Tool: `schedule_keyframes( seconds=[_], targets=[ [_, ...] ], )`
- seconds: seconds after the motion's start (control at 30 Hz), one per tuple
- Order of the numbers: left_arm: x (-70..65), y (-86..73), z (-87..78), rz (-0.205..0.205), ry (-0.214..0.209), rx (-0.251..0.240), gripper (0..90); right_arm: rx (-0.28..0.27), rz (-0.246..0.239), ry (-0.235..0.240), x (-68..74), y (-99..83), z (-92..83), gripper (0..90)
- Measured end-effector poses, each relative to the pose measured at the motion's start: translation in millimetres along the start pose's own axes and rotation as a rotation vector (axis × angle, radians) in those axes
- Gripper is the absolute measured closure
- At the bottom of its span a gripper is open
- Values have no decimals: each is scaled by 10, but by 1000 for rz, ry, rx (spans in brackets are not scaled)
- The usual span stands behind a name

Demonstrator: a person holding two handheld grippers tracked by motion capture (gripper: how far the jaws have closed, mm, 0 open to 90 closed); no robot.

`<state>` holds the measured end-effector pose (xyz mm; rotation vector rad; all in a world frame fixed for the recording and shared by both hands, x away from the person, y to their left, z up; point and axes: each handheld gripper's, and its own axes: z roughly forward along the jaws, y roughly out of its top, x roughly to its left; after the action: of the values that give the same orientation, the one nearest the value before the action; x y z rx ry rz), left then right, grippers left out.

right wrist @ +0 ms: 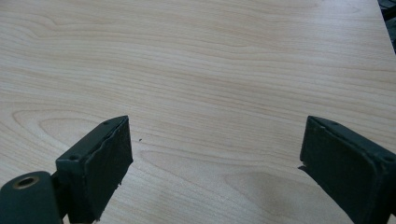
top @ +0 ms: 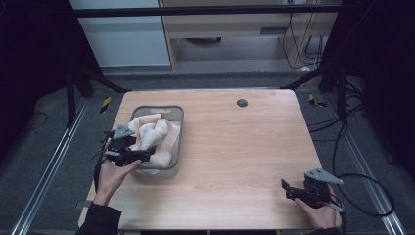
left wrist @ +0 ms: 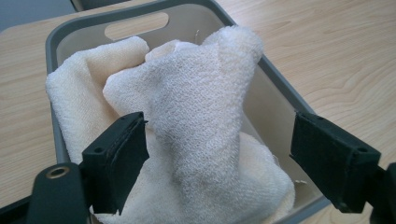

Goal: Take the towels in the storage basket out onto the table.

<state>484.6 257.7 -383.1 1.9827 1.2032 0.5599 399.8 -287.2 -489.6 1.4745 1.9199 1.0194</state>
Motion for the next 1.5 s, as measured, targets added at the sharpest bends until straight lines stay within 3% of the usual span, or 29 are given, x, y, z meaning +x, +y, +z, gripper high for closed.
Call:
schedule_keyframes(
  seconds=[0.53,0.97,1.5],
  targets=[
    [50,-64,206,-7,32,49,238,10,-9,15,12,1,19,93],
    [83,-100,315,-28,51,89,343,27,-9,20,10,-2,46,93],
    [77,-84,318,-32,90,107,600,37,-10,22,4,-2,57,93]
  ],
)
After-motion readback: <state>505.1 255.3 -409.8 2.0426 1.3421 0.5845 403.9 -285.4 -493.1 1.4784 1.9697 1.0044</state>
